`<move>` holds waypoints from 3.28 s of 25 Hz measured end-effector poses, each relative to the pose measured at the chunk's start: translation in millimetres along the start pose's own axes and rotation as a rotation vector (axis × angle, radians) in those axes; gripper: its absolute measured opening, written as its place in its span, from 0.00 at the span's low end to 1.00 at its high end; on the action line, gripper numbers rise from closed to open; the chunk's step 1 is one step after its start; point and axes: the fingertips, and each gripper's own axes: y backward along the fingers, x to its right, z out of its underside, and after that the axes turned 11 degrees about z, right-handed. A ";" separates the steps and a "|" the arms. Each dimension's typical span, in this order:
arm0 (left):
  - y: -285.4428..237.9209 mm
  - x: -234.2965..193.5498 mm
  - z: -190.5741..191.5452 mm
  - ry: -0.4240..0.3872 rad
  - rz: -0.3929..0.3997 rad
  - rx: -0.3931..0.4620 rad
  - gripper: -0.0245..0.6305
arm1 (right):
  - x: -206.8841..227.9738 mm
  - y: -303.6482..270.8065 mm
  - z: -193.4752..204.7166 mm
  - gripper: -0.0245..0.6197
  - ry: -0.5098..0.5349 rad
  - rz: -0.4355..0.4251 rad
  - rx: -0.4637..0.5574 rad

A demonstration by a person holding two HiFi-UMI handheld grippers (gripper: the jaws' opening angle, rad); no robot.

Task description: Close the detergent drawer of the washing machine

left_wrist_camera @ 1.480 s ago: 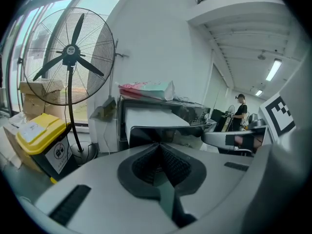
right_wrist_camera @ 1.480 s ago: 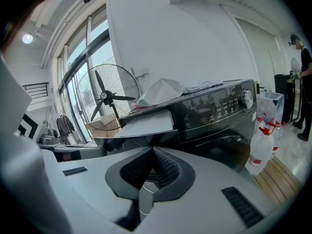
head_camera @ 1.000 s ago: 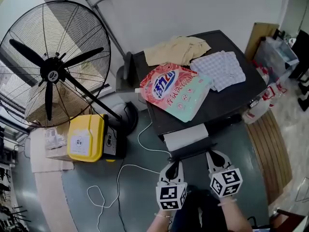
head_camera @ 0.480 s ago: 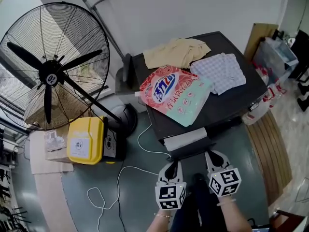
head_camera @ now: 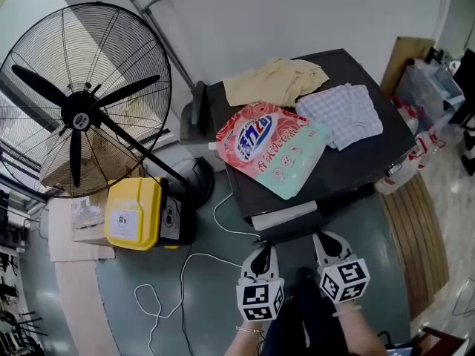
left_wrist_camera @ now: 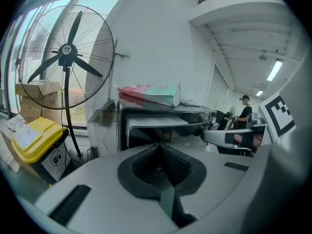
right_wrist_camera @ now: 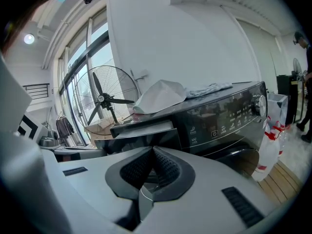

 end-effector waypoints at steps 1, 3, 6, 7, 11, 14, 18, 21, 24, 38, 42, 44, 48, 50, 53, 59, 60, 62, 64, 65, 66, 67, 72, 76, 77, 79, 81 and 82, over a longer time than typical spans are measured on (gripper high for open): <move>-0.8 -0.7 -0.5 0.002 -0.003 0.000 0.06 | 0.1 -0.9 -0.6 0.08 -0.001 -0.003 0.000; -1.8 -1.9 -1.4 0.004 -0.010 -0.004 0.06 | -0.2 -2.4 -1.8 0.08 -0.002 -0.009 -0.002; -3.0 -3.7 -3.5 0.004 -0.017 -0.007 0.06 | -0.9 -4.5 -3.7 0.08 -0.003 -0.018 -0.003; -3.6 -4.2 -3.9 0.004 -0.019 -0.006 0.06 | -1.0 -5.3 -4.1 0.08 -0.003 -0.021 -0.003; -7.1 -8.2 -6.1 0.002 -0.027 -0.007 0.06 | -1.1 -10.6 -6.2 0.08 -0.006 -0.029 0.001; -8.5 -9.0 -7.7 -0.003 -0.028 -0.009 0.06 | -1.0 -11.8 -7.6 0.08 -0.004 -0.033 0.007; -8.1 -9.2 -8.1 -0.006 -0.033 -0.005 0.06 | -1.1 -11.8 -7.6 0.08 -0.019 -0.042 0.018; -8.4 -10.0 -8.3 -0.001 -0.038 0.002 0.06 | -1.4 -12.4 -7.4 0.08 -0.023 -0.044 0.022; -7.8 -10.2 -8.7 0.001 -0.039 0.006 0.06 | -1.8 -12.2 -7.9 0.08 -0.026 -0.043 0.027; -28.8 -30.9 -28.3 -0.004 -0.076 -0.004 0.06 | -3.5 -41.8 -25.6 0.08 -0.029 -0.057 0.007; -29.8 -32.5 -28.5 0.006 -0.080 0.007 0.06 | -3.5 -43.6 -26.2 0.08 -0.040 -0.059 0.018; -29.8 -32.4 -29.1 0.006 -0.079 0.010 0.06 | -3.5 -43.6 -27.1 0.08 -0.040 -0.062 0.020; -30.0 -33.0 -29.0 0.012 -0.084 0.014 0.06 | -3.5 -44.1 -27.2 0.08 -0.055 -0.064 0.026; -30.1 -33.4 -29.0 0.015 -0.088 0.012 0.06 | -3.5 -44.5 -27.1 0.08 -0.069 -0.068 0.030; -31.1 -33.7 -28.6 0.011 -0.088 0.007 0.06 | -2.9 -45.2 -26.8 0.08 -0.080 -0.075 0.035; -31.9 -34.9 -29.4 0.011 -0.095 0.006 0.06 | -2.8 -46.7 -27.4 0.08 -0.108 -0.086 0.043; -32.1 -35.1 -29.5 0.011 -0.094 0.005 0.06 | -2.8 -47.0 -27.6 0.08 -0.115 -0.088 0.044; -32.5 -35.5 -29.8 0.010 -0.094 0.005 0.06 | -2.8 -47.7 -27.7 0.08 -0.119 -0.092 0.042; -32.9 -35.8 -29.9 0.010 -0.098 0.005 0.06 | -2.8 -48.2 -27.6 0.08 -0.118 -0.098 0.040; -33.0 -35.9 -29.8 0.010 -0.100 0.005 0.06 | -2.8 -48.3 -27.5 0.08 -0.118 -0.100 0.040; -33.0 -36.0 -29.6 0.010 -0.102 0.004 0.06 | -2.7 -48.4 -27.2 0.08 -0.120 -0.102 0.041; -33.1 -36.0 -29.4 0.010 -0.103 0.004 0.06 | -2.5 -48.4 -27.0 0.08 -0.123 -0.102 0.042; -33.7 -36.9 -29.7 0.013 -0.103 0.007 0.06 | -2.3 -49.6 -27.0 0.08 -0.129 -0.110 0.044; -34.0 -37.0 -29.7 0.014 -0.088 0.006 0.06 | -2.0 -49.9 -27.4 0.08 -0.134 -0.118 0.047; -34.0 -36.9 -29.6 0.013 -0.087 0.004 0.06 | -1.9 -49.7 -27.2 0.08 -0.137 -0.119 0.048; -34.3 -38.0 -29.9 0.013 -0.093 0.005 0.06 | -2.2 -50.7 -27.5 0.08 -0.143 -0.122 0.049; -37.6 -42.1 -32.3 0.016 -0.105 0.002 0.06 | -3.0 -55.6 -30.0 0.08 -0.146 -0.125 0.042; -39.7 -44.4 -34.0 0.020 -0.111 -0.002 0.06 | -3.6 -58.4 -31.5 0.08 -0.145 -0.127 0.034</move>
